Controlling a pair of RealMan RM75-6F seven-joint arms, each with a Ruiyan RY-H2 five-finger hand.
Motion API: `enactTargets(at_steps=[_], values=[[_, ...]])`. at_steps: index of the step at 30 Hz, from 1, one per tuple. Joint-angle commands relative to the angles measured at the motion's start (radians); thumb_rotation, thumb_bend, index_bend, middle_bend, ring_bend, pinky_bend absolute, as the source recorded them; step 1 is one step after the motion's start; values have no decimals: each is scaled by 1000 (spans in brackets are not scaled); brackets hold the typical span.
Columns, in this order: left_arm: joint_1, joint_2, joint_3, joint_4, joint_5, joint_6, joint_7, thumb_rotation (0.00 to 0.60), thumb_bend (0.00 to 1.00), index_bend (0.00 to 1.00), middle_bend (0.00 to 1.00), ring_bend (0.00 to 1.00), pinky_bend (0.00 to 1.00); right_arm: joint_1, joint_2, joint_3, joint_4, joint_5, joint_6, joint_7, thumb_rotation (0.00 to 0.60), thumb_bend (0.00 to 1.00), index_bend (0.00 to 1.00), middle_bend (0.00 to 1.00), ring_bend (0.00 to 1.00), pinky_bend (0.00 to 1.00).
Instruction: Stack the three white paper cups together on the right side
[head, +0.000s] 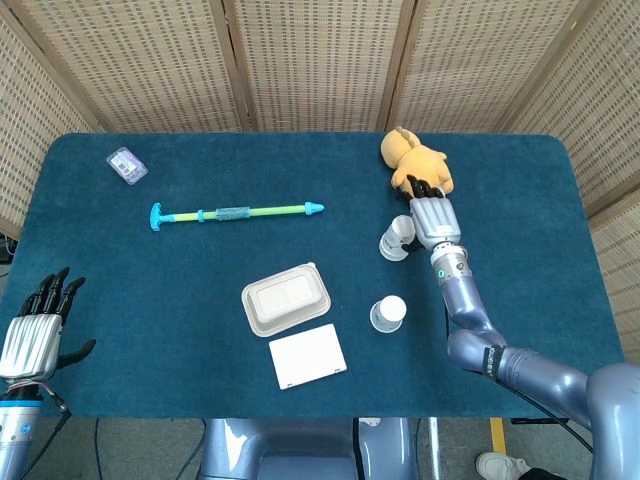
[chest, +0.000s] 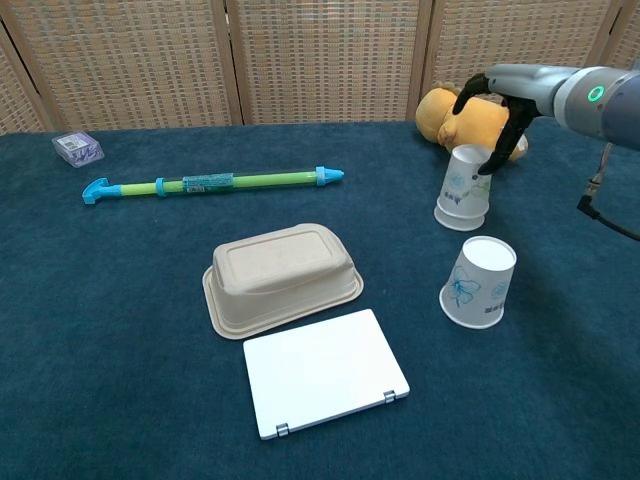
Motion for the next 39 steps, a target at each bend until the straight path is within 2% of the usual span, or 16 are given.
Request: enactTargets(at_steps=[1,5,9,18,25,32,39], values=[[1,1,0,-1,1,2,-2,600,229,115,0,0,159,-2,14,2,-22,9,5,-12,600,222,214,0,0,169],[2,4,0,-2,5,4,-9,600,228,115,0,0,159,-6,41,-4,-70,26,13,-43,600,222,214,0,0,169],[3,7,-2,0,5,5,-15,600,229,115,0,0,158,-21,75,-9,-137,-3,51,-50,600,222,217,0,0,169],[5,10,2,-4,15,7,-17,600,229,115,0,0,159,-97,225,-39,-437,-149,170,-44,600,220,272,0,0,171],[10,10,13,-13,43,21,-9,600,228,116,0,0,159,-154,298,-105,-613,-169,194,-71,600,224,306,0,0,171],[12,6,22,-16,62,25,3,600,228,115,0,0,158,-172,273,-157,-662,-143,198,-109,600,227,319,0,0,173],[10,3,21,-13,59,18,4,600,228,115,0,0,158,-166,208,-162,-642,-147,199,-109,600,227,324,0,0,173]])
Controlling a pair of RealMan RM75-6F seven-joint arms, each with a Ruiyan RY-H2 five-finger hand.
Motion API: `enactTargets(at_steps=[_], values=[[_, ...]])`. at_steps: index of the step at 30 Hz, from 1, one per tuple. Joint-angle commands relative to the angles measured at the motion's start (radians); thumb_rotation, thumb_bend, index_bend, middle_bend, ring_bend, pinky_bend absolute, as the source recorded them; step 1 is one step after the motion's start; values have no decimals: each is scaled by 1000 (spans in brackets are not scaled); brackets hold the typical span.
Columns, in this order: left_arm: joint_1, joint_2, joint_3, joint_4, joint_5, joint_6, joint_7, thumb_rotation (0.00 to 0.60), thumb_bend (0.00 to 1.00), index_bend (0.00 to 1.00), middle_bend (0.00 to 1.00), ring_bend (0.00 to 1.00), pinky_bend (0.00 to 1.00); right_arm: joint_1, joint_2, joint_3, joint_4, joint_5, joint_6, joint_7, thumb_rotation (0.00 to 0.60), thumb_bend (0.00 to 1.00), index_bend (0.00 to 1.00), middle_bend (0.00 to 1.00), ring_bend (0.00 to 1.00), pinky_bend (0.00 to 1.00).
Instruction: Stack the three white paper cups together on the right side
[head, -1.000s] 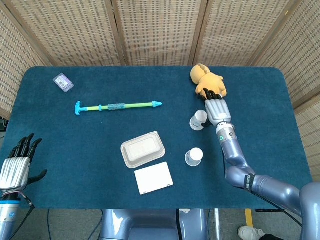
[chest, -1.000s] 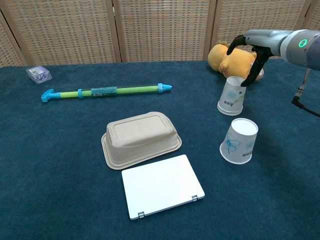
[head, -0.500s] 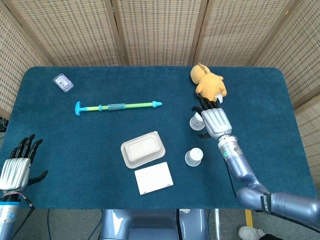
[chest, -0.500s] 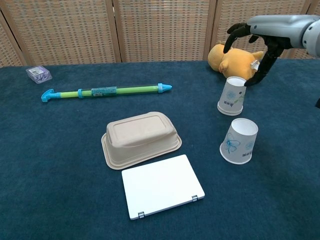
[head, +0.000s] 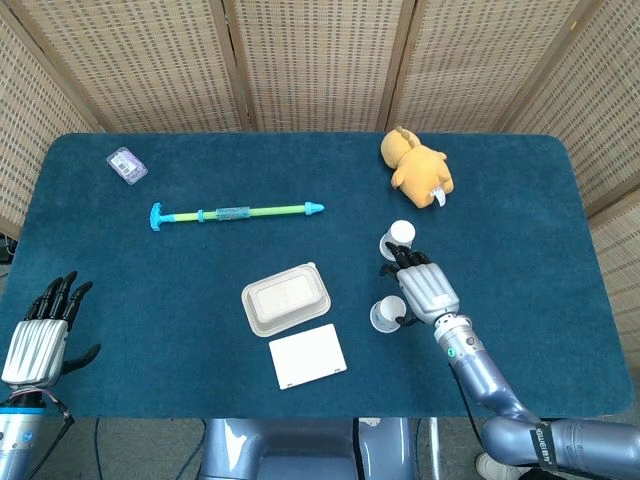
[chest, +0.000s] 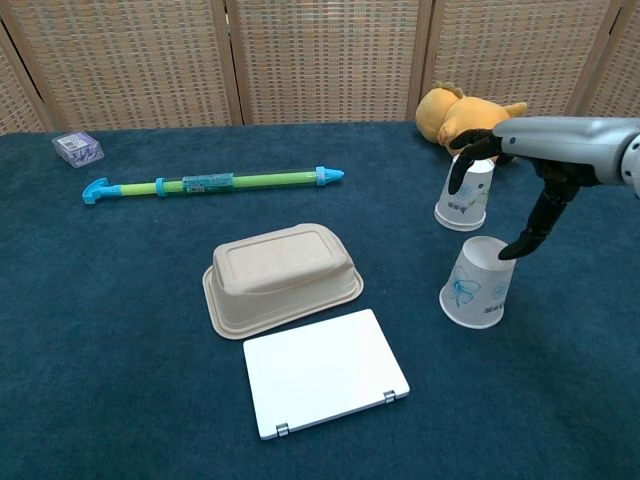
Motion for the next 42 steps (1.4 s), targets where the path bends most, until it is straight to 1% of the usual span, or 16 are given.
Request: enactTargets(at_steps=[1,10,18,26,33,38,42], values=[[0,0,0,1,-1,-1,0,600,228,115,0,0,158,4,-16,-1,9,-1,3,-6,600,227,324,0,0,173],[-1,2,-2,2,-1,-3,-5,600,228,115,0,0,158,5,-57,-24,29,36,1,-37,600,227,328,0,0,173],[0,2,0,0,5,-2,-5,600,228,115,0,0,159,2,-70,-25,61,54,-13,-26,600,226,340,0,0,175],[1,4,-2,-1,3,-4,-8,600,228,117,0,0,159,-2,-99,-29,105,49,-28,-6,600,227,425,13,0,185],[2,6,-3,-1,2,-3,-13,600,228,122,0,0,158,-6,-126,-25,142,30,-25,8,600,231,512,58,0,198],[2,7,-5,-1,1,-3,-16,600,228,122,0,0,158,-5,-127,-19,144,26,-24,7,600,232,525,64,0,199],[2,7,-5,-1,0,-4,-14,600,228,122,0,0,158,6,-116,0,135,25,-19,-6,600,232,527,65,0,199]])
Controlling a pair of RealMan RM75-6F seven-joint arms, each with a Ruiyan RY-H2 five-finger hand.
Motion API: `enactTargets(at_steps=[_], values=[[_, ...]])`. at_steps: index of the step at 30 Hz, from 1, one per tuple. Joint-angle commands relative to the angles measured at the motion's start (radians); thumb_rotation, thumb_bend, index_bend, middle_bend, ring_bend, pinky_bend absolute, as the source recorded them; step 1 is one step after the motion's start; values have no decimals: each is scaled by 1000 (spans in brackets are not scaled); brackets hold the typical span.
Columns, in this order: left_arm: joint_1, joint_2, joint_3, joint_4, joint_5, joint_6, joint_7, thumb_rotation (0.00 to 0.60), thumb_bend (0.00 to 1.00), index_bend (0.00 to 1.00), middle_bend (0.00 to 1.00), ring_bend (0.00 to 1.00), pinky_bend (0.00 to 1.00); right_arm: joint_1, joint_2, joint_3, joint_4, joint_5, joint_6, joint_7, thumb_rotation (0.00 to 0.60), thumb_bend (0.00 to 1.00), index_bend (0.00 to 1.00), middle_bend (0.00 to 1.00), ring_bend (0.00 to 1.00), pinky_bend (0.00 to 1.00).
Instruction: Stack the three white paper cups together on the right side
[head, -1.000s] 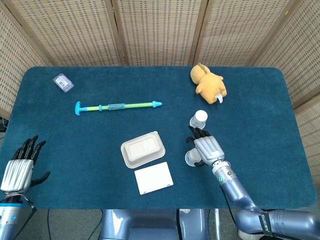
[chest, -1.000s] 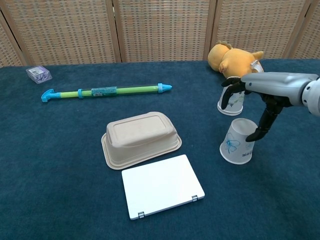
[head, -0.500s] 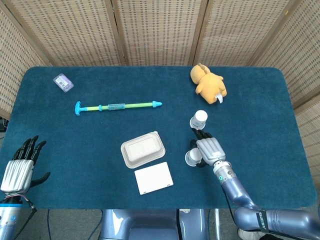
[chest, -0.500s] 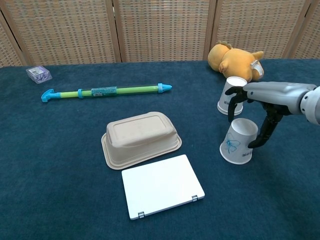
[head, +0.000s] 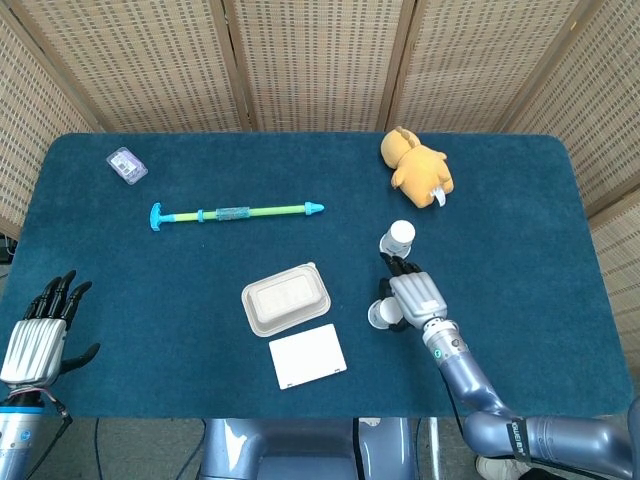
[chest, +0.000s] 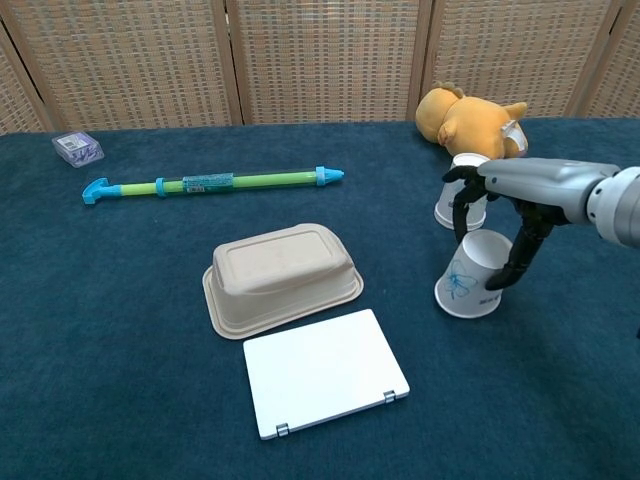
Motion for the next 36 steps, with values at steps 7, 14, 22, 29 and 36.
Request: enactTargets(at_steps=[7,14,22,29,36], values=[[1,-1,-2,1,-2,2,3,600,228,122,0,0,158,43,51,92,-22,0,39,-30,600,232,540,68,0,204],[-1,1,-5,0,-11,-4,5,600,228,122,0,0,158,75,88,150,-6,48,32,-44,600,232,539,68,0,203],[-5,6,-13,8,-32,-16,-7,600,228,122,0,0,158,116,61,173,105,108,-5,-40,600,232,539,68,0,202],[-5,7,-21,11,-47,-18,-7,600,229,122,0,0,158,142,20,178,201,116,-37,-20,600,232,540,71,0,201],[-4,8,-23,14,-54,-18,-9,600,229,122,0,0,158,156,-8,177,277,125,-51,-14,600,232,541,74,0,201]])
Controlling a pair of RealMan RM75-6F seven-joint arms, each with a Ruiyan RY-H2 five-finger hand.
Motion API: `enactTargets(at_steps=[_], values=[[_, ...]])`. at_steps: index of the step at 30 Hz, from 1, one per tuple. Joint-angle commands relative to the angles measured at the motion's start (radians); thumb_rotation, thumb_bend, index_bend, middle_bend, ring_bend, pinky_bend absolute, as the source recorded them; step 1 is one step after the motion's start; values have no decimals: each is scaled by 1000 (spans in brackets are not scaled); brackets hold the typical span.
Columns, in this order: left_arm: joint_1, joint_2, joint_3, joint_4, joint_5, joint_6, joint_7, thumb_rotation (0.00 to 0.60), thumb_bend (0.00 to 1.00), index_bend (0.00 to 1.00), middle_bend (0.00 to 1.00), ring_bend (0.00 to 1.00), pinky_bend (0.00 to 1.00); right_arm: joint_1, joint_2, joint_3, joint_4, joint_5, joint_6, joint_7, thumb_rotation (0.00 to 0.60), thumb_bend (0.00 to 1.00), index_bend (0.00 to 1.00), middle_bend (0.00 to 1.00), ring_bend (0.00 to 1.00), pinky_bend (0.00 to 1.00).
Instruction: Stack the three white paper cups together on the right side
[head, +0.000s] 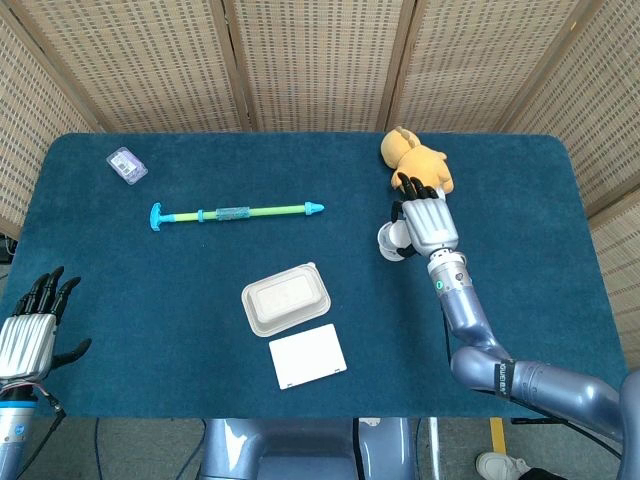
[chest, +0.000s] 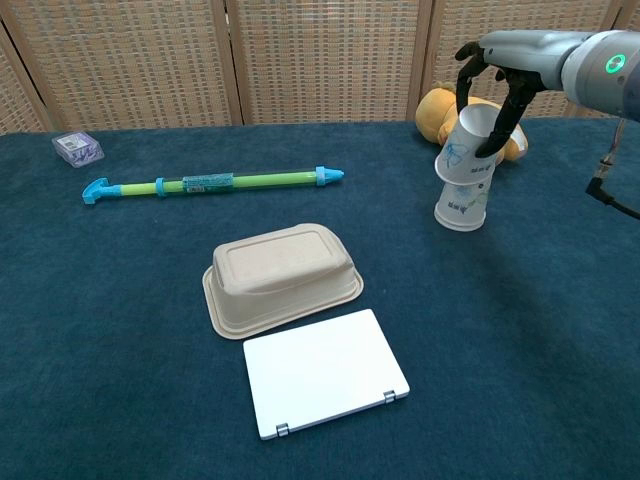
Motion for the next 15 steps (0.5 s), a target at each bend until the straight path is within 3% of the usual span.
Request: enactTargets(at_steps=[1,8,15], values=[[-1,0,0,1,-2,-2,1,600,229,122,0,0,158,7,-12,0,28,9,-9,2,600,232,542,74,0,201],[-3,-3,5,1,0,-9,9,600,228,122,0,0,158,15,-23,-14,112,34,-20,-31,600,229,503,45,0,187],[-3,-4,8,-2,4,-6,15,600,228,122,0,0,158,12,-2,-28,95,88,-52,-60,600,198,276,0,0,142]])
